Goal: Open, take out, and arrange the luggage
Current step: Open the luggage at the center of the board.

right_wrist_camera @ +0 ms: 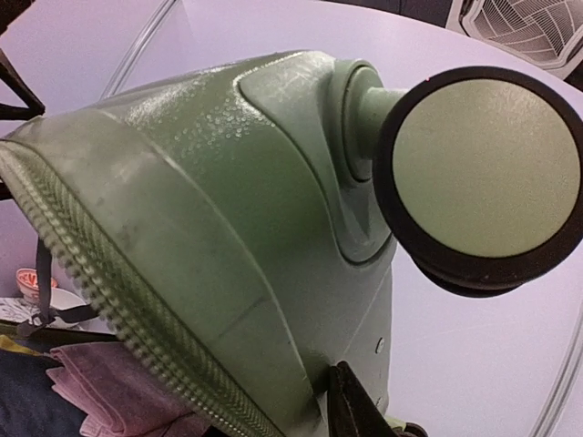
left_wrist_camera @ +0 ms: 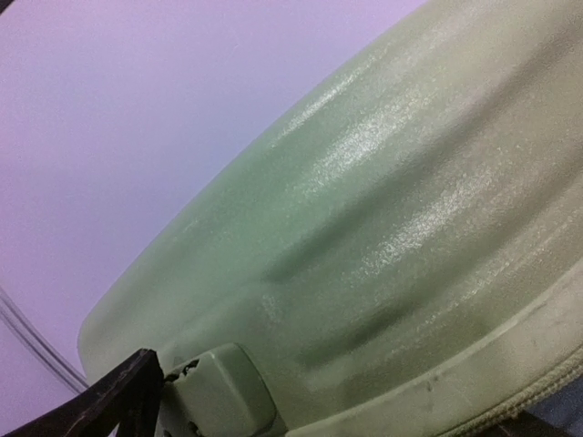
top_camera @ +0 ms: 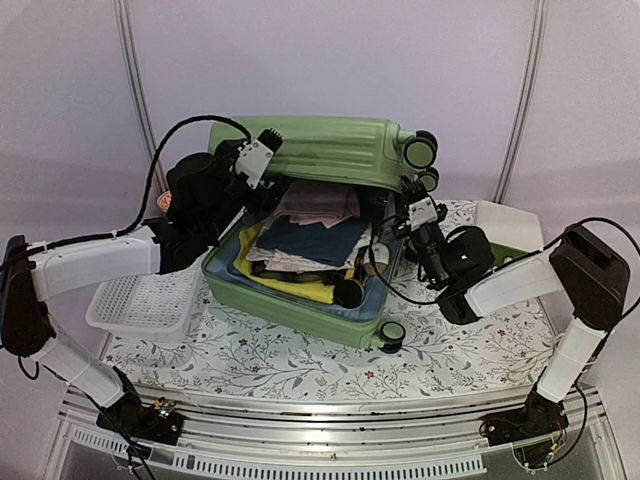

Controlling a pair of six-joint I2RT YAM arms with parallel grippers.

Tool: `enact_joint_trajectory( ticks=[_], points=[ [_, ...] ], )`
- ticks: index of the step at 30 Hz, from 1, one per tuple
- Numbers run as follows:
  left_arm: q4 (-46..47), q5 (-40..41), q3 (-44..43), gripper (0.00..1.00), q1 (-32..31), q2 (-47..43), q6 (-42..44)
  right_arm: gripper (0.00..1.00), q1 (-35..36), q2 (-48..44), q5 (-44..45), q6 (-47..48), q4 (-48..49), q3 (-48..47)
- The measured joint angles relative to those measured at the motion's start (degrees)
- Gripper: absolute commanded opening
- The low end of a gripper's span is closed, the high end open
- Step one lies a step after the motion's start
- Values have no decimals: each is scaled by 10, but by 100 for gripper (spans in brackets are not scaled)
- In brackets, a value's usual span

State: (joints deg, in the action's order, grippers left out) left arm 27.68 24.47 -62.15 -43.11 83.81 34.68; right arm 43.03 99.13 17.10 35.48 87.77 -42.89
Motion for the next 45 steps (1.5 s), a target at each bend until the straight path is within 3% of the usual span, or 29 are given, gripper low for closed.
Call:
enact_joint_trajectory(
  ticks=[3, 7, 19, 25, 28, 30, 38, 45],
  points=[
    [-12, -5, -7, 98, 0, -4, -14, 3, 5, 0, 21, 8, -15, -17],
    [-60, -30, -11, 98, 0, -26, -66, 3, 2, -10, 59, 11, -51, -48],
    [-198, -112, 51, 98, 2, -237, -309, 3, -98, -54, 42, -139, -370, -204],
    [-380, -193, 25, 98, 91, -193, -459, 3, -157, -54, -11, -200, -508, -280],
    [-452, -244, 26, 96, 141, -168, -496, 3, -178, -53, -34, -224, -551, -300],
    [-471, -281, 31, 97, 142, -169, -506, 3, -186, -51, -46, -235, -575, -315],
    [-440, -358, 94, 90, -28, -202, -504, 3, -205, -31, -98, -266, -619, -362],
    [-298, -358, 177, 81, -143, -154, -547, 2, -220, 33, -115, -283, -650, -457]
  ],
)
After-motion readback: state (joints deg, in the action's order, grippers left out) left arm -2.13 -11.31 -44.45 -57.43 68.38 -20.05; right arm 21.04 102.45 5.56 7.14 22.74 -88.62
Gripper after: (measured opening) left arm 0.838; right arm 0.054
